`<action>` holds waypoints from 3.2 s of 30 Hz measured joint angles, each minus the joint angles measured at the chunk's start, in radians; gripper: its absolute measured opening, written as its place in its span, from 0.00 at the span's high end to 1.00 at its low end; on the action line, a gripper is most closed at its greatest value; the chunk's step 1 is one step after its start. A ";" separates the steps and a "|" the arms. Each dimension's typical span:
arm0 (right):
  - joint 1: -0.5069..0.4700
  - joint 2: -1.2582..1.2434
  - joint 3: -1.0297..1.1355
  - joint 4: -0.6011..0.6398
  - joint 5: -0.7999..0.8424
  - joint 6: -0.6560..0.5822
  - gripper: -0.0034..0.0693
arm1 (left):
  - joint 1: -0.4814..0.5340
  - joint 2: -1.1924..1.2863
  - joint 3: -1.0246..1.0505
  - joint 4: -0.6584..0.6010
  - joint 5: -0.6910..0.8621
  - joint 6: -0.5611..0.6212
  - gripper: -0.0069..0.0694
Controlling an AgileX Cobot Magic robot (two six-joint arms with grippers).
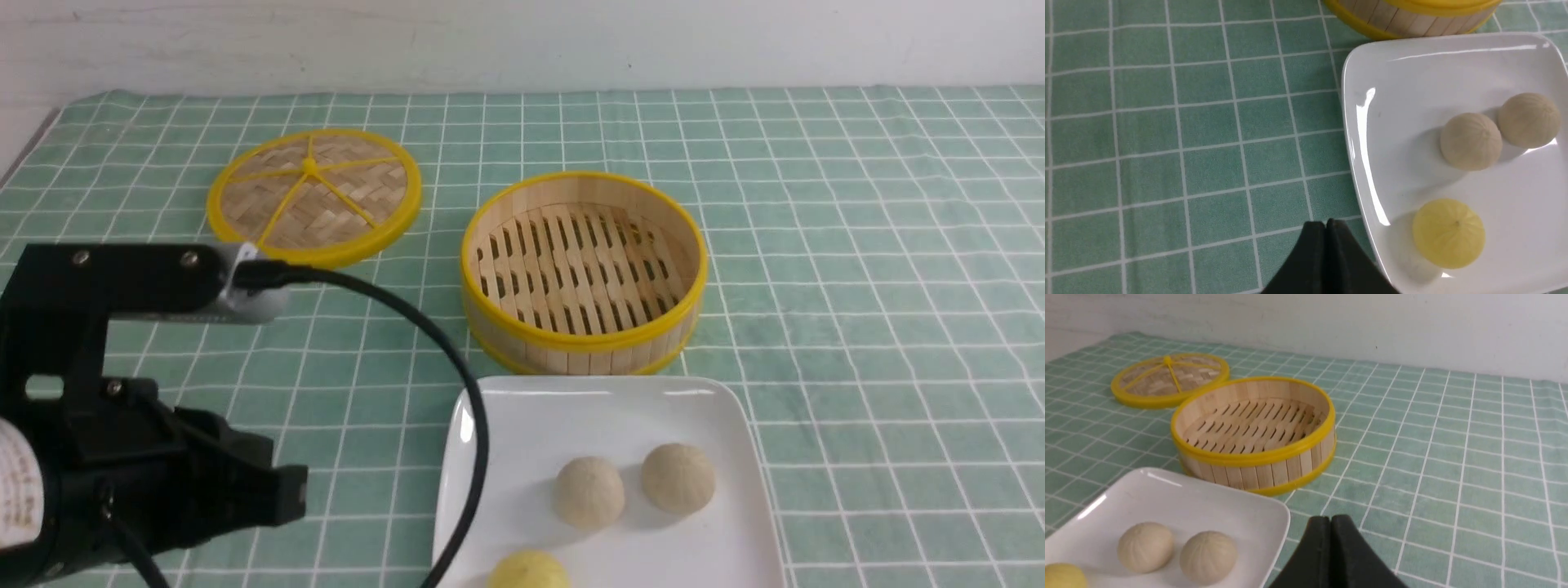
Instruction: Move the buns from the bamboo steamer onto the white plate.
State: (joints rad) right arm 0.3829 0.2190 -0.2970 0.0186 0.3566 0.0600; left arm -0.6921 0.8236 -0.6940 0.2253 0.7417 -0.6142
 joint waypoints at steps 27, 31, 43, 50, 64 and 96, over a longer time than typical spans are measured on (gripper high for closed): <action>0.000 0.016 0.000 0.000 -0.026 -0.003 0.92 | 0.000 -0.037 0.092 0.015 -0.116 -0.054 0.89; 0.000 0.016 0.000 0.000 -0.026 -0.003 0.91 | 0.000 -0.037 0.092 0.023 -0.116 -0.054 0.88; -0.154 -0.125 0.183 -0.044 -0.026 -0.003 0.90 | 0.000 -0.037 0.093 0.041 -0.116 -0.054 0.87; -0.252 -0.202 0.294 -0.083 -0.022 -0.003 0.89 | 0.000 -0.037 0.093 0.091 -0.112 -0.054 0.87; -0.258 -0.229 0.312 -0.083 0.026 -0.003 0.86 | 0.000 -0.215 -0.066 0.109 0.237 0.010 0.85; -0.258 -0.229 0.312 -0.083 0.028 -0.003 0.81 | 0.000 -0.495 0.371 0.096 -0.630 -0.093 0.82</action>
State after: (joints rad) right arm 0.1251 -0.0100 0.0146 -0.0642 0.3843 0.0569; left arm -0.6921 0.3282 -0.3230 0.3211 0.1120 -0.7071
